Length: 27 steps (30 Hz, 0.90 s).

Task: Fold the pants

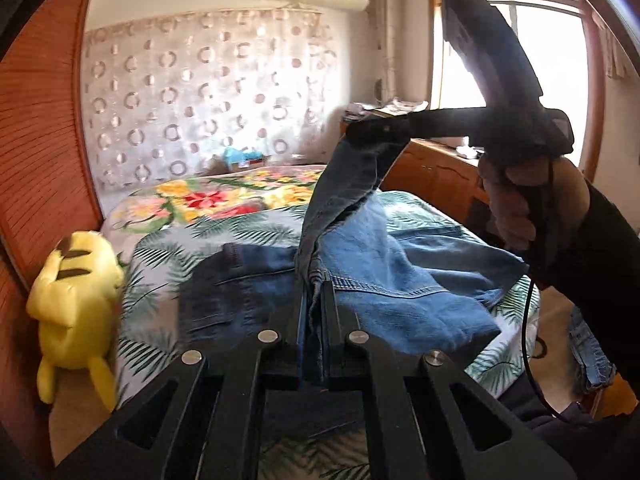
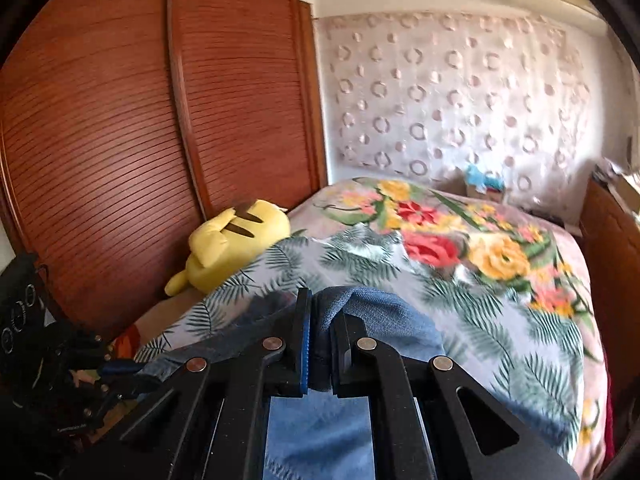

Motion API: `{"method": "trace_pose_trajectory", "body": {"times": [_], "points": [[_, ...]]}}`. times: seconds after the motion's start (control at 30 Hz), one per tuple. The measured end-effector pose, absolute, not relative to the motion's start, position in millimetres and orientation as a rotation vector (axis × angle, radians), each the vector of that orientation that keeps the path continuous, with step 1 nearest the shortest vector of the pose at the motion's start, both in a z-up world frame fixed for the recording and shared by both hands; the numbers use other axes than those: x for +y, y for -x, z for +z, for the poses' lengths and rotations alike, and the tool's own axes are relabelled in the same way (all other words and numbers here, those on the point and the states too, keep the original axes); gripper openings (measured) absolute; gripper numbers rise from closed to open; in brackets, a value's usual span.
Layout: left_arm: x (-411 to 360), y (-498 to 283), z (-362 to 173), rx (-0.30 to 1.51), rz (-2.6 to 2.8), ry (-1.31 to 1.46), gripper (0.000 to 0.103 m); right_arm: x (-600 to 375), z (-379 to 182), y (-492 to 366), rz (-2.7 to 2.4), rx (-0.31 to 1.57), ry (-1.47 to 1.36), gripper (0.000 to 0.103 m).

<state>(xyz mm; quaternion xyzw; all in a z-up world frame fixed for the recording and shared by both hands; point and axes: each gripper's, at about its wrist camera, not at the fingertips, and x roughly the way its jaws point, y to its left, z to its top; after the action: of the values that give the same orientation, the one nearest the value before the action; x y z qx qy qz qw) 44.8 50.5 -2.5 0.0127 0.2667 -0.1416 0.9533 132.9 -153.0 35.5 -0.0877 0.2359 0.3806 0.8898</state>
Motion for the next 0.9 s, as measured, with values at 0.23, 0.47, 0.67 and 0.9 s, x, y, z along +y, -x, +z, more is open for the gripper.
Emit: {"method": "trace_pose_trajectory", "body": {"times": [0.23,0.47,0.67,0.9], "points": [[81.3,-44.8,-25.6,0.593,-0.221,0.011,0.007,-99.3,17.1,-163.4,0.831,0.572,0.229,0.007],[105.1,-51.4,-55.9,0.665,-0.163,0.025,0.007,-40.0,2.0,-211.3,0.827,0.653,0.287,0.007],[106.3,-57.3,-77.8,0.688,-0.139,0.017,0.007,-4.9,-9.8,-229.9,0.783,0.692,0.329,0.007],[110.9,-61.7,-84.4,0.712,-0.14,0.05,0.02,-1.3,-11.9,-231.0,0.788,0.676,0.355,0.045]]}}
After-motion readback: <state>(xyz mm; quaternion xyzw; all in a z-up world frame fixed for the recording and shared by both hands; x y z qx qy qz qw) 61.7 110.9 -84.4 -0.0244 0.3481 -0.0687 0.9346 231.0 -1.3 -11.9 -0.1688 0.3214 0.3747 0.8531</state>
